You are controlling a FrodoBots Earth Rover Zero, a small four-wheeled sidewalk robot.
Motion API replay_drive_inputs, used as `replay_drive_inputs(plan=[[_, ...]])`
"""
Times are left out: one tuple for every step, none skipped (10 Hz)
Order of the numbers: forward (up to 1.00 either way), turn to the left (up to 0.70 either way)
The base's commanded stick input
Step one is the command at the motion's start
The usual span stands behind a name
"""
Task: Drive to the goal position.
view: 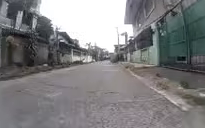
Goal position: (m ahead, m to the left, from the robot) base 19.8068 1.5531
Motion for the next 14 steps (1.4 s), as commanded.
replay_drive_inputs(plan=[[1.0, 0.01], [1.0, 0.01], [1.0, 0.01], [1.0, 0.01], [1.0, 0.01], [1.0, 0.01], [1.0, -0.14], [1.0, -0.39], [1.0, -0.39], [1.0, -0.39], [1.0, -0.39], [1.0, -0.26], [1.0, -0.02], [1.0, 0.01]])
